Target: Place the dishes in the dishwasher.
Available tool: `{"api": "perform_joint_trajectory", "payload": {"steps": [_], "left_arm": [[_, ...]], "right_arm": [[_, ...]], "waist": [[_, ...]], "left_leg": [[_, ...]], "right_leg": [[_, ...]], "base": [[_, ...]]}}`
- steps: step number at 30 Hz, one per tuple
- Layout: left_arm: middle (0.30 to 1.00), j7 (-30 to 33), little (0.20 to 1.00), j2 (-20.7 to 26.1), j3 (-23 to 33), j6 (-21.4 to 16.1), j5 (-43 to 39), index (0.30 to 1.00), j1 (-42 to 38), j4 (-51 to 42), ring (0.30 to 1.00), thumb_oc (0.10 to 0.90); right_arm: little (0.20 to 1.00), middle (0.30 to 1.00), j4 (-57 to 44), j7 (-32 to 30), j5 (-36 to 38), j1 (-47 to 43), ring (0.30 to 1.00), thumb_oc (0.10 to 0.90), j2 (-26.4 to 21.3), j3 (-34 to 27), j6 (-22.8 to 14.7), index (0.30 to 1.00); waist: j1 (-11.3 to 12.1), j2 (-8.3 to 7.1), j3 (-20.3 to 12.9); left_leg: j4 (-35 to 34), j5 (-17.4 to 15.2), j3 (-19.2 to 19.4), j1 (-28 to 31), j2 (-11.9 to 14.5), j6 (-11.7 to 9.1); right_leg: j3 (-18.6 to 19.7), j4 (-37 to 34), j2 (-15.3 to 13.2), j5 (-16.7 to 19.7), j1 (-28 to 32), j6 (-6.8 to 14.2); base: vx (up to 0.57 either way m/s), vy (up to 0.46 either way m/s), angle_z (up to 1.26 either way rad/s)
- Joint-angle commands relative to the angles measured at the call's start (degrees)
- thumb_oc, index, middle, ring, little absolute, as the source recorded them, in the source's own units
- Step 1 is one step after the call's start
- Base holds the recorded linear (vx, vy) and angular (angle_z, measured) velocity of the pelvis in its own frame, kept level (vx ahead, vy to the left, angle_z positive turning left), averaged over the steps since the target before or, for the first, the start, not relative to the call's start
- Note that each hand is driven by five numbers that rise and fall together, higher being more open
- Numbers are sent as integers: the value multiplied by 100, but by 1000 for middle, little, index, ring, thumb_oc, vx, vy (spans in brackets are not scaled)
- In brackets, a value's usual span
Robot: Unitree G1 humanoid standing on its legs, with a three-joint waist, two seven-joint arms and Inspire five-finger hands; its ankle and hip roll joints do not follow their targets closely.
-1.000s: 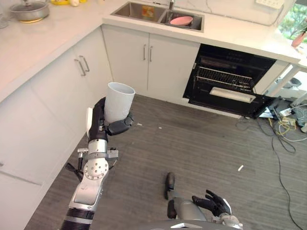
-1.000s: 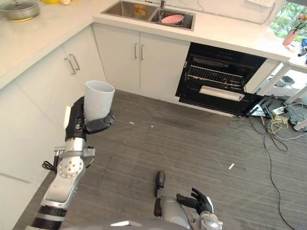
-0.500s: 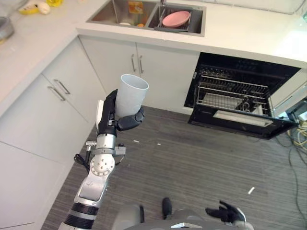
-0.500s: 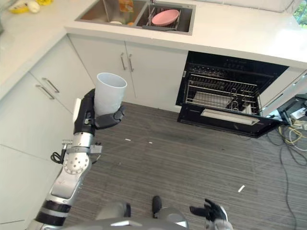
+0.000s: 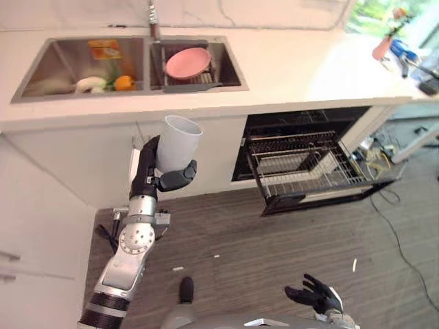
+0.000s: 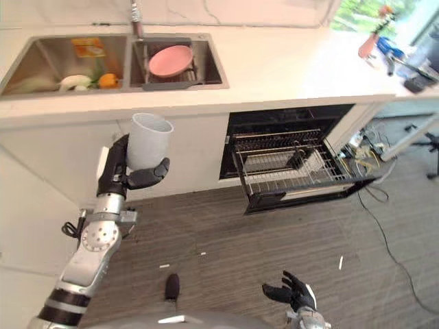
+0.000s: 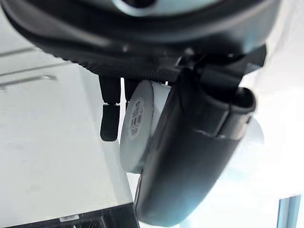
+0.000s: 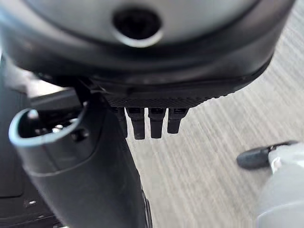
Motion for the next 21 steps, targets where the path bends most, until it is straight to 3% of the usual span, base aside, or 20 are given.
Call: {"api": "perform_joint_trajectory", "payload": {"steps": [1, 4, 7, 9, 12, 16, 21], "left_arm": [[300, -211, 300, 143, 145, -548, 279, 300, -338, -879, 300, 400], [300, -231, 300, 122, 280, -516, 353, 300, -293, -780, 300, 400], [300, -262, 300, 113, 224, -650, 500, 300, -334, -758, 300, 400], [300, -190, 300, 188, 109, -809, 697, 300, -392, -572, 300, 400], [300, -80, 300, 111, 90, -861, 780, 300, -536, -522, 300, 400], [300, -14, 300, 72, 50, -852, 809, 300, -730, -450, 300, 400], [300, 69, 300, 118, 27, -883, 849, 300, -1022, -335, 300, 400]], "right_arm": [[900, 900, -363, -191, -34, -382, 900, 800, -385, 109, -152, 900], [900, 900, -1345, -109, -99, -323, 900, 800, -341, 141, -42, 900], [900, 900, -2540, 530, 73, 105, 900, 800, -537, 315, -17, 900], [900, 900, -2968, 623, 83, 212, 900, 800, -786, 417, -4, 900], [900, 900, -4179, 565, 161, 141, 900, 800, -854, 364, -77, 900], [900, 900, -5180, 529, 104, -177, 900, 800, -1039, 514, -91, 900], [900, 900, -6156, 428, 174, -719, 900, 800, -1140, 701, -101, 900]], "waist": [[167, -56, -369], [114, 10, -346], [-63, -30, -329], [-142, -80, -365], [-210, -106, -453], [-183, -60, -548], [-189, 10, -521]], "left_leg": [[22, -548, 56, 206, 426, -675], [22, -655, 438, 399, 352, -556], [22, -717, 684, 544, 245, -495], [22, -775, 825, 609, 163, -480], [22, -923, 949, 773, 121, -467], [22, -955, 1077, 904, 120, -495], [96, -981, 1147, 1150, 161, -591]], "right_leg": [[-817, 461, 46, 41, -1084, -272], [-1788, 781, 111, 23, -1428, -357], [-1766, 427, 554, -154, -1516, -455], [-1782, -155, 673, -68, -1414, -540], [-1613, -888, 607, 236, -1215, -473], [-1514, -940, 588, 168, -1076, -436], [-1543, -940, 639, 79, -829, -556]], "base": [[11, 439, -77], [-2, 311, -133], [34, 150, -139], [54, 42, -43], [101, -43, -36], [95, -38, -23], [114, -115, -6]]}}
